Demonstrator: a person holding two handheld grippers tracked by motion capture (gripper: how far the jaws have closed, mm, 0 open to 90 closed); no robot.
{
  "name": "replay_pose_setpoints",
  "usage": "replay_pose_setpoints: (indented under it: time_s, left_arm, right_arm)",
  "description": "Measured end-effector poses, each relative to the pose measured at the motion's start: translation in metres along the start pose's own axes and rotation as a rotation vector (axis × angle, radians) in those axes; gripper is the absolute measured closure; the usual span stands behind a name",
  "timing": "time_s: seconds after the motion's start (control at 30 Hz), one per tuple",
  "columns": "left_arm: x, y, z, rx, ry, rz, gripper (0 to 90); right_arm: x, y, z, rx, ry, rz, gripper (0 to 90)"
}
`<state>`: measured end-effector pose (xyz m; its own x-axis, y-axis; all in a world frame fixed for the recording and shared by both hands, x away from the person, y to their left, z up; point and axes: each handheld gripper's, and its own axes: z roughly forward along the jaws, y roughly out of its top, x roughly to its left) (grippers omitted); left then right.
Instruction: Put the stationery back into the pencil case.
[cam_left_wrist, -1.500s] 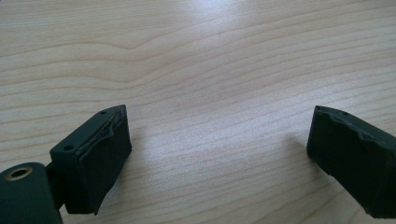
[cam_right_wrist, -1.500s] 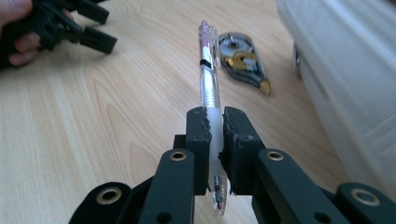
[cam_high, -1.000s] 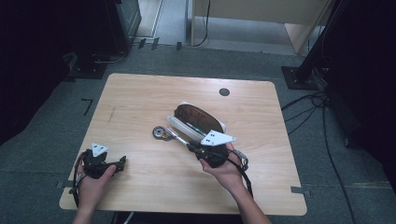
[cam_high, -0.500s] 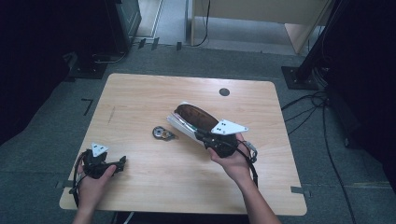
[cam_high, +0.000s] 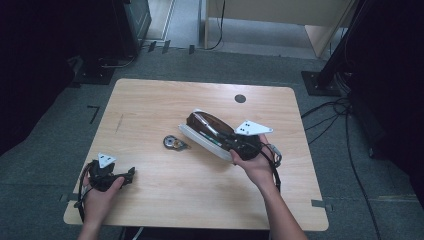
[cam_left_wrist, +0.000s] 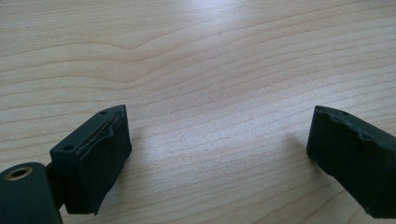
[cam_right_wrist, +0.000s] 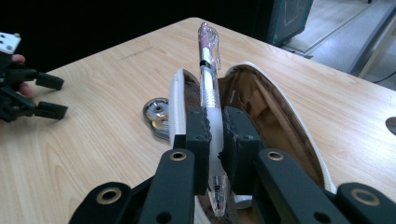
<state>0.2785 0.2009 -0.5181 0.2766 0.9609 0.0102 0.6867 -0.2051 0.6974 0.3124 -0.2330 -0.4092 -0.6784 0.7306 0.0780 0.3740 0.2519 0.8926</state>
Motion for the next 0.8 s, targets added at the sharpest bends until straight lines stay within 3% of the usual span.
replay_pose_setpoints:
  time_s: [0.4,0.8]
  left_arm:
    - [0.0,0.0,0.0,0.001,0.0,0.001,6.2]
    - [0.0,0.0,0.0,0.001,0.0,0.001,6.2]
  right_arm:
    - [-0.022,-0.012,0.018,0.043,0.0,0.032,81.6]
    - [-0.029,-0.025,0.033,0.099,-0.004,0.045,81.6]
